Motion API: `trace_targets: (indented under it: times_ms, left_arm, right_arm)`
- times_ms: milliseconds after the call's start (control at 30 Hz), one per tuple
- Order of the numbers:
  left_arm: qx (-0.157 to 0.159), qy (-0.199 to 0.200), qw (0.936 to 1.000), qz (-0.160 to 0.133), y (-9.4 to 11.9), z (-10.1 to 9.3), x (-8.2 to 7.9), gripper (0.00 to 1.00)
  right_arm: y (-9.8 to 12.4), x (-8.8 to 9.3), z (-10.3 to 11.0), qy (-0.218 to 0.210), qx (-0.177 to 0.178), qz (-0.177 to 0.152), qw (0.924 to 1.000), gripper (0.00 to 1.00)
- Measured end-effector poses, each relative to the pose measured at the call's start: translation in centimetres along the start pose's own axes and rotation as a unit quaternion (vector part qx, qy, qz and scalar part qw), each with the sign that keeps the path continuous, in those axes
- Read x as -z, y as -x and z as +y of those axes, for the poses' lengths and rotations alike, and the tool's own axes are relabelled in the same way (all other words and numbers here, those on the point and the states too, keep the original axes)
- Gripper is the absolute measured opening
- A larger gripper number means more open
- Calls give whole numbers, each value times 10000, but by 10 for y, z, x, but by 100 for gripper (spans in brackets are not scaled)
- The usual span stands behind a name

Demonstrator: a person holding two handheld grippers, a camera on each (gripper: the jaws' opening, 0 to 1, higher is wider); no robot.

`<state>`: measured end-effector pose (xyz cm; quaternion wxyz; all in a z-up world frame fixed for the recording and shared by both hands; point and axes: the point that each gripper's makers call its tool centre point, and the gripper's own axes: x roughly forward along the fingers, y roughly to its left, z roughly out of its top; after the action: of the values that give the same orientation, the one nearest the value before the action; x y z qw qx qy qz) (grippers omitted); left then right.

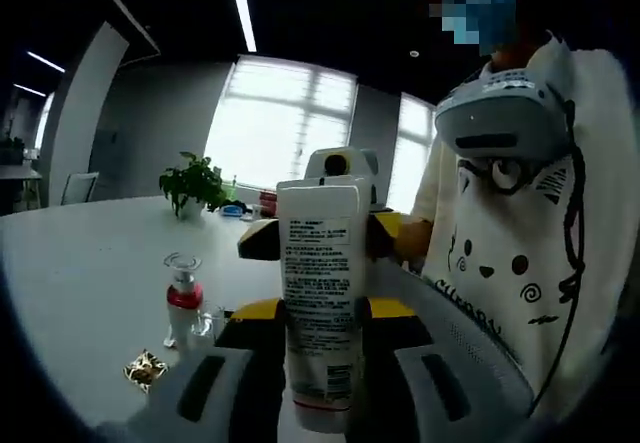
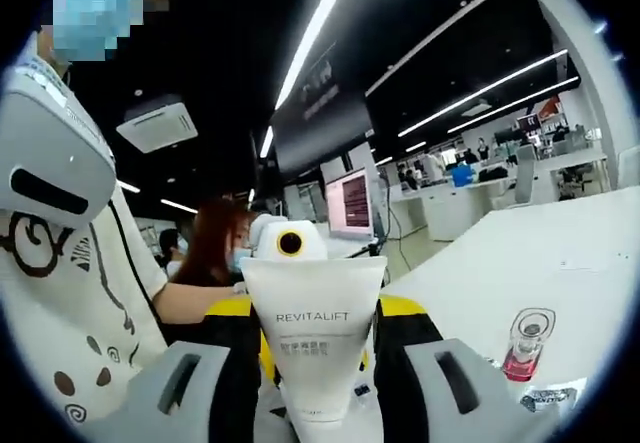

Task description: Arrange the skincare products in the storage area until every visible bottle or jar stands upright without overlapping.

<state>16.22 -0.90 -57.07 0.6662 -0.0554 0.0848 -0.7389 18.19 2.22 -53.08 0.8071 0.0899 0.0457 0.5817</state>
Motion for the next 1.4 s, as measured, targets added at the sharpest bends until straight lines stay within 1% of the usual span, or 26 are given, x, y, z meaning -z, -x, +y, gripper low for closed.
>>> trace_targets:
  times_ms: [167,267,400,500,533,600,633,667,700,733,767,800,833,900,933,1067,1100,1133,1167,1200,1233,1267,1300,1333,1367,1400]
  left_arm:
    - [39,-22,10000,17,-2,-1,1,24]
    - [-45,-131,9998,129,-5,-1,4,24]
    - [-517,-160,9980,332,-8,7,9,24]
    - [-1118,-291,9929,275,-11,18,5,25]
    - [-1165,-283,9927,145,-14,17,1,26]
    - [-1335,-307,9904,166,-16,18,0,29]
    - [-1621,-319,9860,229,-14,26,1,30]
    - [-1930,-426,9793,444,-11,33,6,29]
    - [-2055,-472,9765,454,-11,34,6,30]
    - [-2229,-323,9734,421,-11,35,6,30]
    - [-2273,-404,9719,450,-12,34,7,30]
    - [-2514,-392,9661,443,-10,38,7,30]
    - [-2760,-427,9587,543,-8,40,9,29]
    - [-2934,-524,9520,693,-8,40,11,29]
    - [-2918,-464,9525,737,-12,37,13,30]
    - [-3141,-474,9456,706,-11,38,13,28]
    - [-3299,-543,9394,762,-7,41,14,26]
    - [-3320,-550,9378,854,-6,41,16,25]
    - [-3432,-583,9338,831,-5,41,15,24]
    - [-3483,-624,9319,801,-5,41,13,21]
    - [-3533,-717,9288,866,-5,40,13,20]
    - [-3668,-909,9209,952,-1,43,12,19]
    - [-3658,-1112,9178,1074,-1,41,12,17]
    - [-3775,-1097,9129,1099,1,42,12,17]
    - [-3714,-1053,9163,1070,0,40,12,16]
    - [-3715,-1034,9166,1059,1,40,11,16]
  right_arm:
    - [-2,1,0,60,75,81,9999,40]
    - [-3,5,-2,113,199,252,9994,40]
    - [0,9,-12,249,563,379,9974,39]
    - [3,14,-24,445,972,487,9931,39]
    - [2,15,-24,476,1013,504,9924,39]
    - [1,16,-25,485,1113,489,9914,39]
    - [1,17,-26,483,1178,483,9907,39]
    - [1,16,-26,520,1234,469,9899,39]
    - [3,16,-32,623,1421,527,9865,39]
    - [3,16,-34,704,1481,547,9849,39]
    - [3,16,-34,694,1488,549,9849,40]
    - [3,15,-36,694,1566,543,9837,39]
    - [3,14,-37,653,1606,508,9835,39]
    - [3,13,-38,608,1688,474,9826,40]
    - [2,13,-38,617,1700,484,9823,40]
    - [-1,13,-40,576,1780,464,9812,40]
    - [-1,13,-39,572,1792,457,9811,40]
    - [-2,12,-39,572,1811,444,9808,40]
    - [-2,11,-38,567,1819,434,9807,40]
    - [-3,11,-38,549,1829,423,9807,40]
    - [-3,10,-39,540,1844,419,9805,40]
    - [-3,10,-39,561,1860,427,9800,40]
    - [-4,10,-39,553,1867,431,9799,40]
    - [-5,10,-39,534,1878,438,9798,40]
    - [-5,10,-39,519,1869,442,9800,40]
    - [-5,10,-39,500,1858,441,9803,40]
